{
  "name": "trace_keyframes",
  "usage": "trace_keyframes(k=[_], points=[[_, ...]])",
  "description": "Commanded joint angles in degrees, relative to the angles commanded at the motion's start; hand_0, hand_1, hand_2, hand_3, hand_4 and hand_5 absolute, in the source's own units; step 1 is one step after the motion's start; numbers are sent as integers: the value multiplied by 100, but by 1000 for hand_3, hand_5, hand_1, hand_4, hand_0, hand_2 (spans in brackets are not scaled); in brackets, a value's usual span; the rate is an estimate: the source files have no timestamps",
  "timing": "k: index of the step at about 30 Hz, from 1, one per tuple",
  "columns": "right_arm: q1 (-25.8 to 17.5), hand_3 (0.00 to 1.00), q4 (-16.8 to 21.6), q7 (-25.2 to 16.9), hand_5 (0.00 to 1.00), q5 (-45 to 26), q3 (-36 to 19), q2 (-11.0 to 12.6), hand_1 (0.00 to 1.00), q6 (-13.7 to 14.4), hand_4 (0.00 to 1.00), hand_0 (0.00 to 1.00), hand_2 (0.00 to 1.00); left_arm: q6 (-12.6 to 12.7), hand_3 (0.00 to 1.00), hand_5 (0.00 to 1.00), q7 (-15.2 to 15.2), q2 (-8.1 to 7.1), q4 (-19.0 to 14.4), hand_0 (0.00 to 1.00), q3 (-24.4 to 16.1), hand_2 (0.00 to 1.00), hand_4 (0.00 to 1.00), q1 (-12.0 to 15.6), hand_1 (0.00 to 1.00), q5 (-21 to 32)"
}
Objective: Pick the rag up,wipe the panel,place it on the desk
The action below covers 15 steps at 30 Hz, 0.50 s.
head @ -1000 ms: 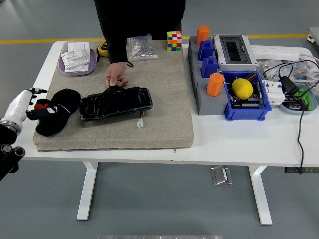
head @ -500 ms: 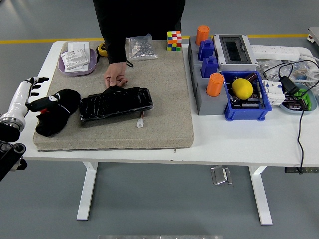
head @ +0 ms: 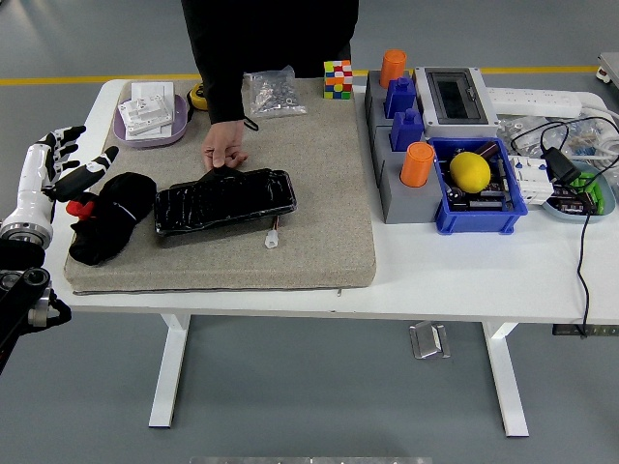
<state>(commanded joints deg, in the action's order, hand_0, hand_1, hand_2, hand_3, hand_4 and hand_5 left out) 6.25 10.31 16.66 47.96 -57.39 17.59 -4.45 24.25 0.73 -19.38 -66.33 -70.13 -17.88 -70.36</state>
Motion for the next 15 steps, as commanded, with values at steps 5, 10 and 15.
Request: trace_keyframes(k=[5,10,15], points=[[-44,587,0,-17,585,-42,-28,-41,662,12,941,725,692,-64,788,359,393,-25,61,723,57,849,863,-8,827,471],[-25,587,0,-45,585,-76,-26,-78,661,30,941,724,692,-391,782,350,979,-93,141,699,251,841,853,-17,809,1323],[-27,587,0,-53,585,-85,-38,-99,661,39,941,723,692,-650,771,341,1331,-102,87,677,251,805,845,13,784,2135]])
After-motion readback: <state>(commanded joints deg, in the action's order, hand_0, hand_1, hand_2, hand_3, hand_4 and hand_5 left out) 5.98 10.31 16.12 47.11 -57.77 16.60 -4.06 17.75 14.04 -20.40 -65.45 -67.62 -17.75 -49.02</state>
